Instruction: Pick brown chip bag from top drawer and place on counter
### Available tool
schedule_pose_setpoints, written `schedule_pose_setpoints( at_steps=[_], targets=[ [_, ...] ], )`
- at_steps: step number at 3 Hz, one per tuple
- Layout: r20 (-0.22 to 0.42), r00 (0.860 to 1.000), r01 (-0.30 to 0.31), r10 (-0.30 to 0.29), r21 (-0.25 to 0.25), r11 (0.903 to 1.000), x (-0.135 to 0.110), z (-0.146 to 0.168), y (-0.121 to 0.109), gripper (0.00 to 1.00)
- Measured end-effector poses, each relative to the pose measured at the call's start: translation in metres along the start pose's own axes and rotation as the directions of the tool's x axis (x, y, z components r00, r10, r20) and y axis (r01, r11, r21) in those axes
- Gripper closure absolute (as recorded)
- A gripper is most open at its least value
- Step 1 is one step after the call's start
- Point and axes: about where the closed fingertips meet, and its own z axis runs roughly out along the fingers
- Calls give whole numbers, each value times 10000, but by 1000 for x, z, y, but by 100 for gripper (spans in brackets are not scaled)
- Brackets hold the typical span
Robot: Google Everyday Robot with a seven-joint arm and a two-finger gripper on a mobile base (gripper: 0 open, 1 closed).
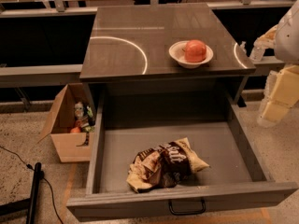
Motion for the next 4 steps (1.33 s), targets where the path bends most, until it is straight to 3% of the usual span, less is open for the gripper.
schedule_pose_setpoints(
  at_steps=[1, 2, 3, 4],
  targets=[
    [1, 10000, 0, 0, 2, 10000, 0, 0, 0, 0],
    [223, 9995, -215, 219, -162, 9996, 8, 21, 3, 0],
    [1037, 9946, 4, 61, -625, 9980, 14, 59, 16, 0],
    [2714, 9544, 1579, -1241, -1065, 9817, -2, 114, 36, 0]
  ],
)
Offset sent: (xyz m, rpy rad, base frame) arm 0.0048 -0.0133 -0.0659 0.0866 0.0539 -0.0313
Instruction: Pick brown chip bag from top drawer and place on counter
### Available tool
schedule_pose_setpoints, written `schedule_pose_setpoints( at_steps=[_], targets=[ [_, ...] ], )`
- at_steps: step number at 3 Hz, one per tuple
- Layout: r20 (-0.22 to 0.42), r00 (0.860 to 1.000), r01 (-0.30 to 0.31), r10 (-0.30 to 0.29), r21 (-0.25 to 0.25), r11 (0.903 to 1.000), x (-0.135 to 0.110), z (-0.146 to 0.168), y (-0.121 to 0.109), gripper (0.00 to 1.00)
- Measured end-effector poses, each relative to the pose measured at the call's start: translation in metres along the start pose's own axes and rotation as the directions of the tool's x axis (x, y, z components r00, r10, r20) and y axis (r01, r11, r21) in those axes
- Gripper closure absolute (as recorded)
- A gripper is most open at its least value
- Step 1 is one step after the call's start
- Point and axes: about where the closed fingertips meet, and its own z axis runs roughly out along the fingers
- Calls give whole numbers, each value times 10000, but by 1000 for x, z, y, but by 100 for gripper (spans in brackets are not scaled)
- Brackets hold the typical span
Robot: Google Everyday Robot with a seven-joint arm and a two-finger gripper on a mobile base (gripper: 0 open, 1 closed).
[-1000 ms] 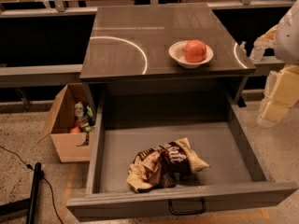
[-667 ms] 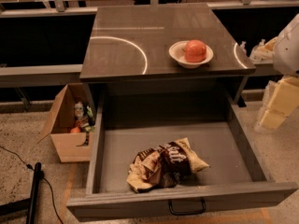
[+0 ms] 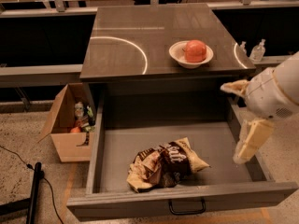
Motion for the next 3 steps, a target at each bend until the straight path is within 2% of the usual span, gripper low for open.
schedule_pose_setpoints(
  at_steps=[1, 2, 3],
  targets=[
    [801, 9890, 1279, -1242, -440, 9908, -5, 44, 6, 0],
    [966, 9723, 2212, -2129, -856, 9715, 4, 107, -2, 0],
    [967, 9723, 2210, -2127, -856, 9715, 4, 107, -2, 0]
  ],
)
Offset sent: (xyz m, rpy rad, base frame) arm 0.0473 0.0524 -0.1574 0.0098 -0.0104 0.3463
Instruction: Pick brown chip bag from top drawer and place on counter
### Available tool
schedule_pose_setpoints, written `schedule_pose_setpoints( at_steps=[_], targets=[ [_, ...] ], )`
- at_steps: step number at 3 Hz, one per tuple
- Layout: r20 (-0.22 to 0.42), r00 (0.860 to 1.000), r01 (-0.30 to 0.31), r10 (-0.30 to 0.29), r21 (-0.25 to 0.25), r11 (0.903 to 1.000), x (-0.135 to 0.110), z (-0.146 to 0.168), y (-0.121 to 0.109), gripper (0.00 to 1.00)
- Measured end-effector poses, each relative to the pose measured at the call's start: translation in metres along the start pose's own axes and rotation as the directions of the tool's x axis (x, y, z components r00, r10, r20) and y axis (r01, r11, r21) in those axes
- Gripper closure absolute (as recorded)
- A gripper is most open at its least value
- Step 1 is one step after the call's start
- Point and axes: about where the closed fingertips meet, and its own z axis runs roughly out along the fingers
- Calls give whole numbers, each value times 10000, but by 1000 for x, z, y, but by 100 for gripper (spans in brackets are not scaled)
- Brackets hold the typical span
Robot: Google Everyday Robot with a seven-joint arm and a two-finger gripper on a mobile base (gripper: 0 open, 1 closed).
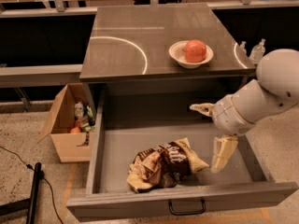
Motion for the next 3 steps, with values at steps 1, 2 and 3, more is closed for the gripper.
schedule_pose_setpoints(
  at_steps=[1, 2, 3],
  targets=[
    [-12, 9999, 156, -156, 26, 9999, 3, 15, -13, 0],
    [283, 9985, 474, -473, -15, 9989, 3, 34, -29, 0],
    [493, 9982, 362, -343, -366, 9987, 3, 48, -36, 0]
  ],
)
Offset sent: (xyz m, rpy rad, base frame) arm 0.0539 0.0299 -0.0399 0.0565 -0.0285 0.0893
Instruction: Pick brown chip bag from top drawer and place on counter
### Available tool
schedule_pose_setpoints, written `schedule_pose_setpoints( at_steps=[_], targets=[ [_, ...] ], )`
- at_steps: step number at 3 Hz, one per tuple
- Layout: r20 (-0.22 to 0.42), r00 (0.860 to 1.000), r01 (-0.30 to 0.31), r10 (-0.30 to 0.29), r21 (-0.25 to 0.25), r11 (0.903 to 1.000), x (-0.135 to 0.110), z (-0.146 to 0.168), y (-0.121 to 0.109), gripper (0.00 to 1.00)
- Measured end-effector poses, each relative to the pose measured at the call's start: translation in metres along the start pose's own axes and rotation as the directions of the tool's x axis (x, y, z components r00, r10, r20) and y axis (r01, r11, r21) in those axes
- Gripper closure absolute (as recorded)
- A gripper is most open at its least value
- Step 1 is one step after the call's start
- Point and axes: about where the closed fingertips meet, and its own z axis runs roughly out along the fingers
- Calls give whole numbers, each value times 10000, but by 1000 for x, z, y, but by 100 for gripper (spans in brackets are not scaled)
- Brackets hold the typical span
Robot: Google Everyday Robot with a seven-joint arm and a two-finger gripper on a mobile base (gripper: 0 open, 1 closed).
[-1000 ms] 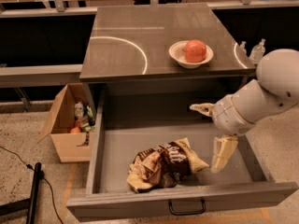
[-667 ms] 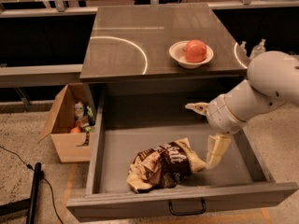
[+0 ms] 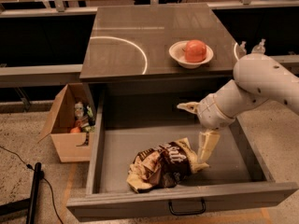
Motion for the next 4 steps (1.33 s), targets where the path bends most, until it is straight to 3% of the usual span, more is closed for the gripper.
schedule_pose_setpoints(
  at_steps=[1, 3, 4],
  targets=[
    [262, 9982, -527, 540, -472, 9975, -1, 21, 2, 0],
    [562, 9902, -1188, 1276, -1393, 9831, -10, 65, 10, 0],
    [714, 9887, -1188, 1318, -1630, 9794, -17, 87, 14, 18]
  ],
)
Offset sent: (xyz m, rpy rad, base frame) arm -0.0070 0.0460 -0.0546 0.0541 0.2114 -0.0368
